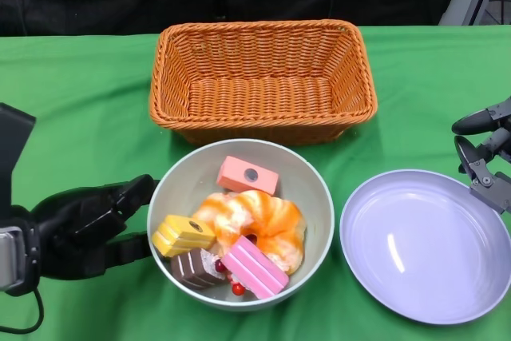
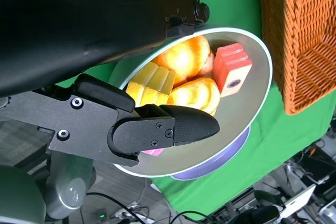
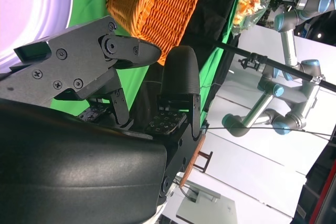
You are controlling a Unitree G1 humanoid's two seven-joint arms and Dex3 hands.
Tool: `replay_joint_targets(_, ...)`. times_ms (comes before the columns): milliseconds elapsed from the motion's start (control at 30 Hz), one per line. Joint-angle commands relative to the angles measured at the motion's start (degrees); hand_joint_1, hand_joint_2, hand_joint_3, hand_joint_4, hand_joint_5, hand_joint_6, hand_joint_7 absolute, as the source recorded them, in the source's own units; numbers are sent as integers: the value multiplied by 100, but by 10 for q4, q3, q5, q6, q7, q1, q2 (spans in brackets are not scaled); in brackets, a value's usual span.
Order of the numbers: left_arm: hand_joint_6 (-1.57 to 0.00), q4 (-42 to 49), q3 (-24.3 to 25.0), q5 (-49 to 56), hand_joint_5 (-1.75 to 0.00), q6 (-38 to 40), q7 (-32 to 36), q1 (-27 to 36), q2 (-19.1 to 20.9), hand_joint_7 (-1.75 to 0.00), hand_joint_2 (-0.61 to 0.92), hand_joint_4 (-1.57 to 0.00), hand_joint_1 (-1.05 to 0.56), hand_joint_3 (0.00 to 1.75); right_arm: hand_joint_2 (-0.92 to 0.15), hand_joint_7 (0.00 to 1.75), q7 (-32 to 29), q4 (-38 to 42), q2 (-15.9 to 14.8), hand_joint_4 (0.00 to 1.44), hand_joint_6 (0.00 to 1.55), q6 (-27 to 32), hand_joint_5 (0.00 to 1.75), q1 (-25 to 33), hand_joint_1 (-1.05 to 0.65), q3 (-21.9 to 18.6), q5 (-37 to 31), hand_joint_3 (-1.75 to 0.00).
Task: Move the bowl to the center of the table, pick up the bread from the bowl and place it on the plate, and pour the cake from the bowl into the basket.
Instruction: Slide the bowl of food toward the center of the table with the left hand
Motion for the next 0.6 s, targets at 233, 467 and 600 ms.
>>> replay_joint_targets(233,0,-22,-11,-6,0,2,9,-3,-10,0,92,0,-69,49,-74,124,-5,3,-2,74,68,-5,156,-5,-15,-1,1,-54)
replay_joint_targets(467,0,-32,16,10,0,-38,53,7,-24,0,92,0,-67,50,-75,124,-1,1,-3,73,68,-10,157,-3,-12,0,4,-54)
replay_joint_targets(600,0,-12,28,27,0,-91,78,8,-25,0,92,0,-67,50,-75,123,-3,-2,-4,74,69,-3,156,-1,-15,-1,2,-53)
